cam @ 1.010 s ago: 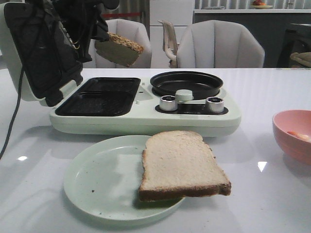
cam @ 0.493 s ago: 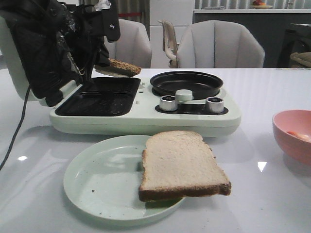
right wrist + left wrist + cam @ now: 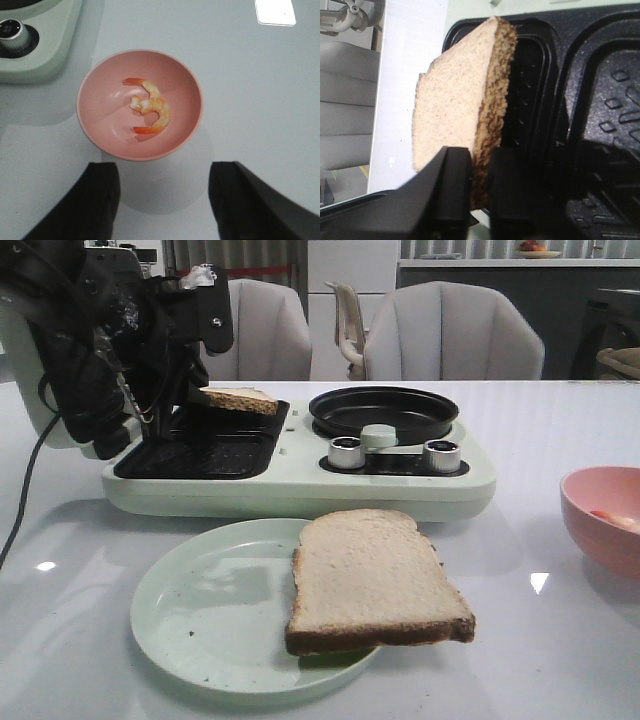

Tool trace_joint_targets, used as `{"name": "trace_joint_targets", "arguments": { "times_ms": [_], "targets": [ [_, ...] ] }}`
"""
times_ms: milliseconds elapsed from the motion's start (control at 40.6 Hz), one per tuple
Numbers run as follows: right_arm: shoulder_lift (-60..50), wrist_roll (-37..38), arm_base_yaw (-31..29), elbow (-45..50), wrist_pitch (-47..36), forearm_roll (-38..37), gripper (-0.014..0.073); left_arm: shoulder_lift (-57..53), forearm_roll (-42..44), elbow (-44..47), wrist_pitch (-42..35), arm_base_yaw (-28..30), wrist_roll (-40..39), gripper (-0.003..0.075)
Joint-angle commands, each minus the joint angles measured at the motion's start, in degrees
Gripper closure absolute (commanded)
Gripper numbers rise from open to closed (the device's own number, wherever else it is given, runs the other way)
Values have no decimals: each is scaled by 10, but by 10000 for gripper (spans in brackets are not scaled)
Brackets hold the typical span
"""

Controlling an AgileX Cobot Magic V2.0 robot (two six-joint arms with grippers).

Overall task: Make breakfast with bread and shrimp
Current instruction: 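Lift the bread with the left gripper and lower it onto the sandwich plate, then open the left gripper and withdraw it from the sandwich maker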

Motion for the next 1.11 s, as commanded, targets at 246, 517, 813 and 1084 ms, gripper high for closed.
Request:
{"name": "trace_joint_targets", "arguments": {
  "times_ms": [246, 517, 813, 1084],
  "targets": [
    [-1, 0, -3, -20, -36, -3, 88, -91, -4, -1, 23, -10, -27, 158],
    [-1, 0, -3, -20, -36, -3, 88, -221, -63, 85, 238, -104, -115, 157],
    [-1, 0, -3, -20, -36, -3, 88, -341, -498, 100, 532, -223, 37, 157],
    [-1, 0, -3, -20, -36, -2, 88, -479, -725, 113, 560, -232, 136, 158]
  ]
}}
